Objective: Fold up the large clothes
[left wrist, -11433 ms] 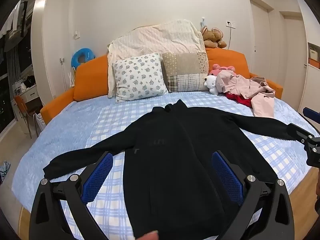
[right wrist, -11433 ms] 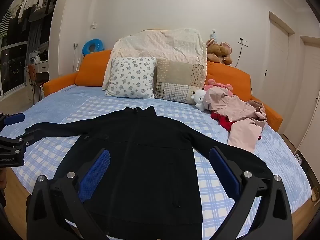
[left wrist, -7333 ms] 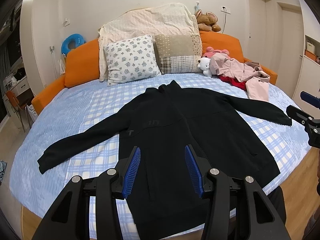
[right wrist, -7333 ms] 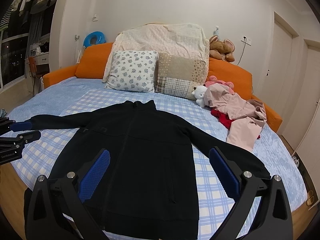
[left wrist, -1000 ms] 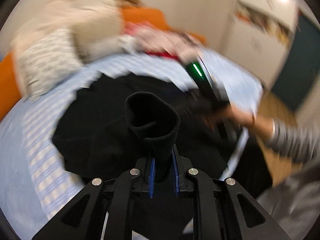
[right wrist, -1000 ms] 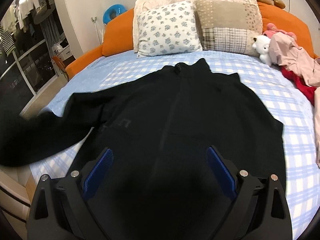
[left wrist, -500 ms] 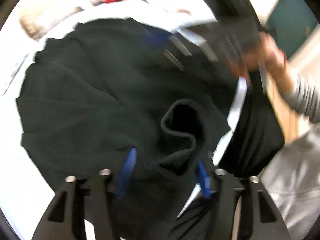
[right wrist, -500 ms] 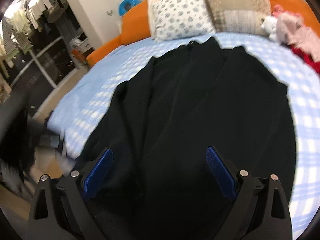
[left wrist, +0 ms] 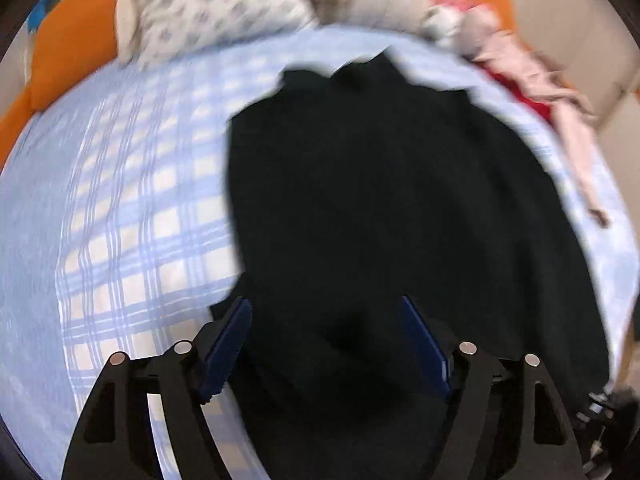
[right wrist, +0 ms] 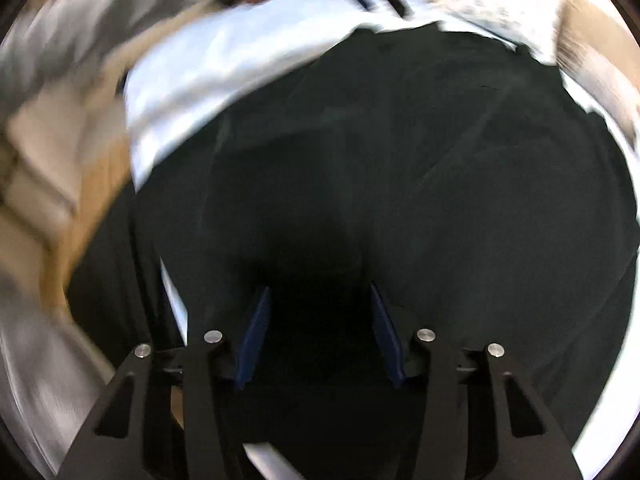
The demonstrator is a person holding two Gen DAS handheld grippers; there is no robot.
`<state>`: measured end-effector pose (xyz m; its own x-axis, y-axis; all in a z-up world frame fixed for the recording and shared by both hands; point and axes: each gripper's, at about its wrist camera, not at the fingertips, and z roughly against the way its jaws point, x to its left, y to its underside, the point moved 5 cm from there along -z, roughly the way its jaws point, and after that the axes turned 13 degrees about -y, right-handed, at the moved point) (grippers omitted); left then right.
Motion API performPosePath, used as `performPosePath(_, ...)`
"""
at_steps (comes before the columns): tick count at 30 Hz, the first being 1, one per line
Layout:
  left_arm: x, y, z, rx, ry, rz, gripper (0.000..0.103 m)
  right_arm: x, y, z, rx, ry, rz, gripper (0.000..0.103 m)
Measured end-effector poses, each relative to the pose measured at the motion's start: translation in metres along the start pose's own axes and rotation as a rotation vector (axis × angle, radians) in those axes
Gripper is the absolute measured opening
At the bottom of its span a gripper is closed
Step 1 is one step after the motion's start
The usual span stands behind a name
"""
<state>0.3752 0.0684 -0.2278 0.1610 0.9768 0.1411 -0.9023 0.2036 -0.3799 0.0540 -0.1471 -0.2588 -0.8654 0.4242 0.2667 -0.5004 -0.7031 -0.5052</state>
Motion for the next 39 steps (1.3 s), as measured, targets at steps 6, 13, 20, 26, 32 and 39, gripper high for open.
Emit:
performPosePath(6,0.04,0.014,-0.056,0.121,-0.122,0.126,0.081,0.006,-0.032,0.057,-0.229,-0.024,0.075,0.085)
performPosePath(13,0.072,0.031,-0.057,0.145,0.089,0.334,0.03,0.017,-0.069,0.01,-0.063,-0.139,0.192,0.019)
performPosePath(20,0.107,0.055,-0.042,0.1,0.363,0.56,0.02,0.025,-0.028,0.051,-0.075,-0.225,0.188,0.005)
performPosePath(26,0.129,0.095,-0.058,0.117,0.512,0.722,0.049,0.011,0.028,0.022,0.08,-0.153,0.071,0.009)
performPosePath(32,0.146,0.132,-0.039,0.073,0.525,0.761,0.078,0.025,0.01,0.07,-0.054,-0.013,0.04,0.083)
performPosePath(39,0.182,0.183,-0.003,0.042,0.46,0.74,0.089,0.085,-0.035,0.091,-0.123,0.242,0.204,0.092)
